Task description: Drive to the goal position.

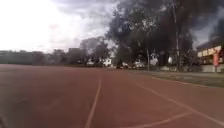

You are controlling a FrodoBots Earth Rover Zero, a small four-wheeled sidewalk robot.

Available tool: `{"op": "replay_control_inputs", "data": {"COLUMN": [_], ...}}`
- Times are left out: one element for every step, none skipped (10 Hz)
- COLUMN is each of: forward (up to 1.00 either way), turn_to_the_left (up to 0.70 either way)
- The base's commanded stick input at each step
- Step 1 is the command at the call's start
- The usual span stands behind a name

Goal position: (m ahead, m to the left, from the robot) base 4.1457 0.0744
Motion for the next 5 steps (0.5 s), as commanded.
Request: {"op": "replay_control_inputs", "data": {"forward": [0.70, 0.70, 0.70, 0.70, 0.70], "turn_to_the_left": [0.00, 0.00, 0.00, 0.00, 0.00]}}
